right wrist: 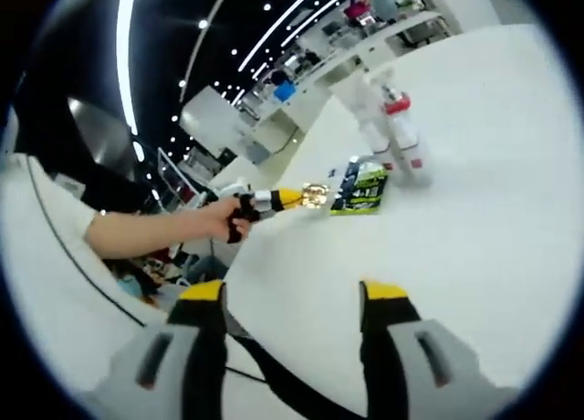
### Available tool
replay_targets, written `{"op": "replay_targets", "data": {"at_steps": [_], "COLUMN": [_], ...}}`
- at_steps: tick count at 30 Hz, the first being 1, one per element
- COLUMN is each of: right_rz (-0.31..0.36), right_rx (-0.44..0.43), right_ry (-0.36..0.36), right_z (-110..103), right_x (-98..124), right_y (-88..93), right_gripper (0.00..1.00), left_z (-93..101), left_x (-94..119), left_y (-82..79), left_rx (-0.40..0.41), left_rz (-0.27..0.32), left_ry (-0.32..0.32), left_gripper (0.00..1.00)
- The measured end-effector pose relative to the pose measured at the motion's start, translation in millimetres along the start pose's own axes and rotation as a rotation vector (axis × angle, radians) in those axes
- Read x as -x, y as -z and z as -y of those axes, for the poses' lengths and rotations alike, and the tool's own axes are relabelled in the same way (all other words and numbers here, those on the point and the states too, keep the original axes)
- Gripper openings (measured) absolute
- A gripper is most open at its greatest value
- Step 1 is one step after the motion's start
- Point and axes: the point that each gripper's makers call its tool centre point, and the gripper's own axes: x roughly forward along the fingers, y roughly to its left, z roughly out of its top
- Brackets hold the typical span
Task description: Arrange the skincare products in the storage area until every visible bottle or jar stands upright without overlapping.
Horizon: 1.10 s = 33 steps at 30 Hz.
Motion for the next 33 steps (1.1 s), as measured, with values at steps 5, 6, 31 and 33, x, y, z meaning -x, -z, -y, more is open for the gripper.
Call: {"op": "replay_targets", "data": {"at_steps": [5, 6, 31, 33], "right_rz": [-0.010, -0.010, 0.036, 0.045], "right_rx": [-0.001, -0.005, -0.060, -0.064], "right_ry": [0.000, 0.004, 0.029, 0.020], "right_z": [2.5, 4.1, 12.1, 9.1], "right_x": [-4.9, -5.6, -7.0, -7.7], "right_y": [-4.0, -5.8, -9.6, -12.7], "right_gripper": [0.56, 0.56, 0.50, 0.50], "left_z": [-2.0, -3.7, -28.1, -29.0], "left_x": [-7.7, -9.1, -19.4, -19.4], "left_y": [-4.2, -3.6, -5.7, -5.4], "left_rx": [0.015, 0.014, -0.189, -0.201], "left_rz": [0.010, 0.006, -0.153, -0.156], "left_ry": [-0.004, -0.011, -0.158, -0.161], "left_gripper": [0.01, 0.01, 0.02, 0.02]}}
